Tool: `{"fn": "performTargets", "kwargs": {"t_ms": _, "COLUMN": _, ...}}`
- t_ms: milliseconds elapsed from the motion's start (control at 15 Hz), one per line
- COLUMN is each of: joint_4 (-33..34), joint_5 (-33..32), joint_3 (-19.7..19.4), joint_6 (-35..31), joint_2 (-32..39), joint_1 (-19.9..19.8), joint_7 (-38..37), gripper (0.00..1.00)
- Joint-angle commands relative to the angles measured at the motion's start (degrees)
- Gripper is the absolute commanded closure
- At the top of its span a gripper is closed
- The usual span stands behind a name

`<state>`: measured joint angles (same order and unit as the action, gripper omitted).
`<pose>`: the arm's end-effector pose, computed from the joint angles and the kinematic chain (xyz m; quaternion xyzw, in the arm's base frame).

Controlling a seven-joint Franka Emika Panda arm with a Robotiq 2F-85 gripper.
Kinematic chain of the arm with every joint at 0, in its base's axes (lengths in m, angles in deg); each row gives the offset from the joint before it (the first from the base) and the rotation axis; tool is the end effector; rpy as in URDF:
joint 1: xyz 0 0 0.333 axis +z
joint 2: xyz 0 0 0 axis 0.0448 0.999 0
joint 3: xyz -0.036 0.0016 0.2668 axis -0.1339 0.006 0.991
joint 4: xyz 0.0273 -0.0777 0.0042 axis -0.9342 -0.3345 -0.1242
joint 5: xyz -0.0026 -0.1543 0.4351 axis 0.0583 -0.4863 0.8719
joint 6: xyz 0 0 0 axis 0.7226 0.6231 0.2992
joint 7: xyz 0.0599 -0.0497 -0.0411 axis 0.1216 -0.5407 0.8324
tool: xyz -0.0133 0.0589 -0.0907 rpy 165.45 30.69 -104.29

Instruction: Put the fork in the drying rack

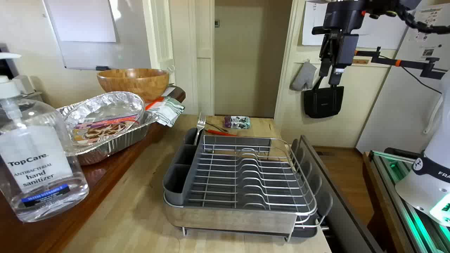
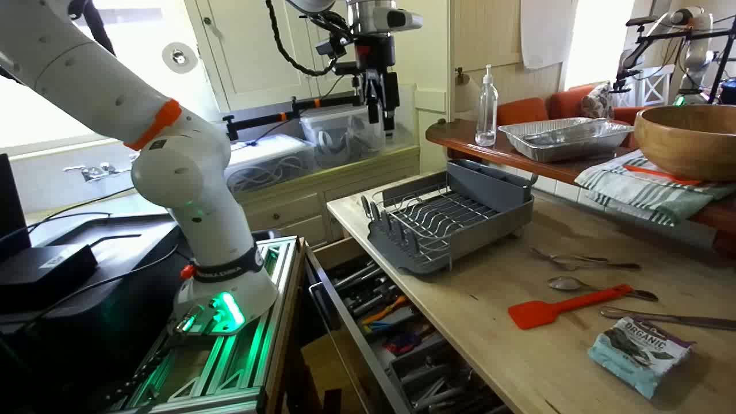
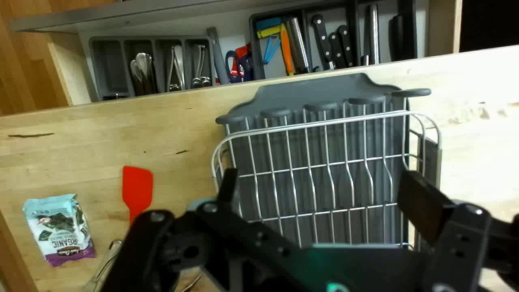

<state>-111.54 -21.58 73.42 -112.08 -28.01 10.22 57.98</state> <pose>0.4437 0.1030 0.4328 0.9923 0.1224 -0.0037 0.0167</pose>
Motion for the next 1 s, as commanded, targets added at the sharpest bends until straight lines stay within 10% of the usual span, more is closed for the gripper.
{"fn": "performTargets", "kwargs": {"t_ms": 0, "joint_4": 0.12, "joint_5": 0.0, "joint_3": 0.02, "joint_6": 0.13, "joint_2": 0.04, "joint_1": -0.01, "joint_7": -0.01, "gripper": 0.0}}
{"fn": "performTargets", "kwargs": {"t_ms": 333, "joint_4": -0.02, "joint_5": -0.54, "joint_3": 0.07, "joint_6": -0.4, "joint_2": 0.46, "joint_1": -0.63, "joint_7": -0.77, "gripper": 0.0}}
{"fn": "performTargets", "kwargs": {"t_ms": 933, "joint_4": -6.11, "joint_5": -5.23, "joint_3": -10.6, "joint_6": -19.9, "joint_2": 3.2, "joint_1": -15.86, "joint_7": -7.04, "gripper": 0.0}}
